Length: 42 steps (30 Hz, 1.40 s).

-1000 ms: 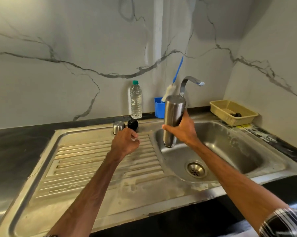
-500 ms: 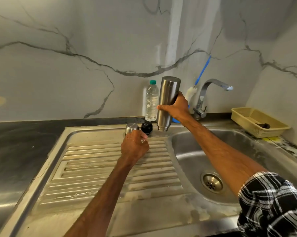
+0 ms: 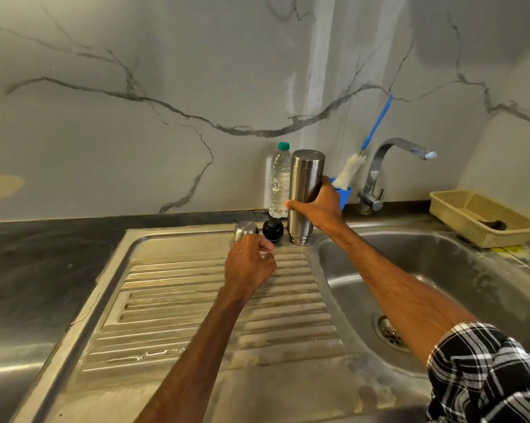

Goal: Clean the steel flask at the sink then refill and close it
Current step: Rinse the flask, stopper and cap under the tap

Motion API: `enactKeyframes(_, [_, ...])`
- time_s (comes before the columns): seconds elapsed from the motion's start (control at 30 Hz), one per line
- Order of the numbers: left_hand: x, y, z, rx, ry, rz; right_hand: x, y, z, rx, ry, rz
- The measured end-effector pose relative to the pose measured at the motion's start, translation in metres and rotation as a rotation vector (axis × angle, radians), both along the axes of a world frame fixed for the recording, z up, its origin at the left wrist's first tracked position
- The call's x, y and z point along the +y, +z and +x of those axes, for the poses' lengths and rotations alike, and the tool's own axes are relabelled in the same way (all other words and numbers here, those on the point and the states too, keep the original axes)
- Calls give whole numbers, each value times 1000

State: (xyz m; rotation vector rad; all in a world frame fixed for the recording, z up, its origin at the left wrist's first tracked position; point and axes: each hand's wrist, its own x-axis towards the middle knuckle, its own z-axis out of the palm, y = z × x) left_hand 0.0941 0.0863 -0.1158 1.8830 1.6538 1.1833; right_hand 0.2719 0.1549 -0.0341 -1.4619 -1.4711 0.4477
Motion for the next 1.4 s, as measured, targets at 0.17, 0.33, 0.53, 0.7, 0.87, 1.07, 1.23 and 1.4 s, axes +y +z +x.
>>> enactKeyframes(0.17, [2,-1,-1,0,-3,-1,2,-5,0,-2,25,6])
enactKeyframes(0.33, [-1,0,-2,-1,9,5,0,-11,4,-7,52,-37])
enactKeyframes(0.53, [-3,4,-2,3,12,13,-5,-7,5,-24,51,-72])
enactKeyframes(0.7, [-3,4,-4,8,21,21,-11,-13,16,-75,63,-184])
enactKeyframes(0.87, [-3,8,-4,9,17,41,-41,-27,47,-33,57,-241])
enactKeyframes(1.07, [-7,25,14,143,72,108,-82,-66,82,59,-25,-192])
enactKeyframes(1.23, [25,64,31,580,-12,7,-89,-88,83,-13,-51,-203])
enactKeyframes(1.4, [62,61,30,796,-95,-126,-85,-90,84,-89,-20,-170])
